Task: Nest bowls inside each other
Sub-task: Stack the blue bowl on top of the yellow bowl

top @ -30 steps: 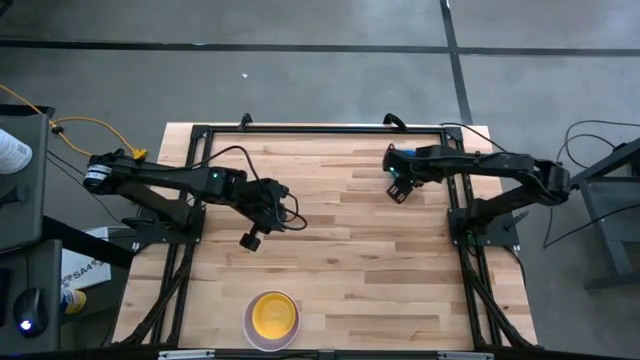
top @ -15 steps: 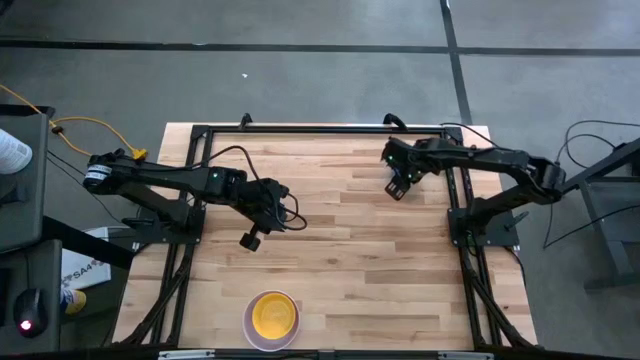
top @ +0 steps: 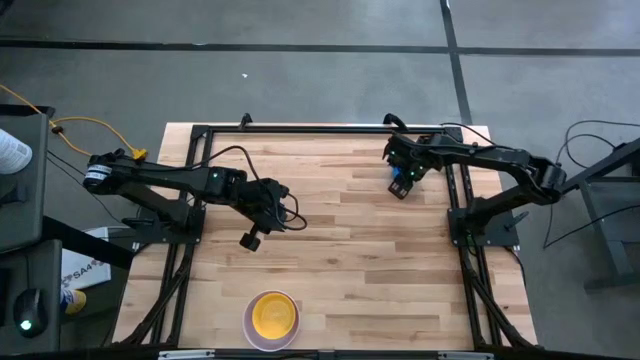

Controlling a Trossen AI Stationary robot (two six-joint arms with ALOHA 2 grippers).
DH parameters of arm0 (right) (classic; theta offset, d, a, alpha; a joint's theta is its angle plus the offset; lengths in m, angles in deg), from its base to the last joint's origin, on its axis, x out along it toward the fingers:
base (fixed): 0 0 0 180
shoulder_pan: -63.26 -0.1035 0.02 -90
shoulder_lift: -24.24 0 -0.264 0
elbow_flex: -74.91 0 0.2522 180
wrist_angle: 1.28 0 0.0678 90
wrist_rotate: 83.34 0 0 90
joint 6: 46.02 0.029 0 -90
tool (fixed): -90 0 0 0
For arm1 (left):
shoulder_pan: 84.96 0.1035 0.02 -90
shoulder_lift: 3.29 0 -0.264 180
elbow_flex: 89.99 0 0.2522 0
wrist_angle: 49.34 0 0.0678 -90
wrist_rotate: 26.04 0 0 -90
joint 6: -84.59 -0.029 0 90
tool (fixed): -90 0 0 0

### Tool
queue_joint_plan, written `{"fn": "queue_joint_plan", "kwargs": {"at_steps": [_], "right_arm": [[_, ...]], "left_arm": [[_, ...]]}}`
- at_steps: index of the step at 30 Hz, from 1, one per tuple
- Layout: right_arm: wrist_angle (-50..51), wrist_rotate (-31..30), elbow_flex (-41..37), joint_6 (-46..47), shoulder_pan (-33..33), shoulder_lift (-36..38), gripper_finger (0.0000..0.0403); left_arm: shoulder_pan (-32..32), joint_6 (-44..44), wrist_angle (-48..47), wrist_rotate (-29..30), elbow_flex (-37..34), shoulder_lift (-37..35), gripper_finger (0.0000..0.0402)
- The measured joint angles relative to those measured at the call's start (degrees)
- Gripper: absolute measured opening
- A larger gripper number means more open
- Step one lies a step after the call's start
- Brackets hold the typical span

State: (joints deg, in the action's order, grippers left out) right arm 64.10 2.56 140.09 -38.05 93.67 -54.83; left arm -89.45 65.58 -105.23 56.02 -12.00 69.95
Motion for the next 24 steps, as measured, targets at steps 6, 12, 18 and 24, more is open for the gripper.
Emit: {"fn": "queue_joint_plan", "kwargs": {"at_steps": [6,12,18,24], "right_arm": [[0.0,0.07,0.0,-3.25,0.15,0.0,0.0165],[0.24,-0.02,0.0,-5.1,1.92,-0.02,0.0165],[0.22,1.7,0.02,-6.64,3.3,-0.02,0.0165],[0.07,2.77,0.02,-8.96,3.37,-2.72,0.0165]], "left_arm": [[0.0,0.24,0.02,-0.02,0.0,0.0,0.0026],[-0.02,1.47,0.02,-0.07,0.0,0.0,0.0026],[-0.02,1.51,0.02,-0.57,0.0,0.0,0.0026],[-0.02,1.53,0.02,-0.65,0.0,0.0,0.0026]]}}
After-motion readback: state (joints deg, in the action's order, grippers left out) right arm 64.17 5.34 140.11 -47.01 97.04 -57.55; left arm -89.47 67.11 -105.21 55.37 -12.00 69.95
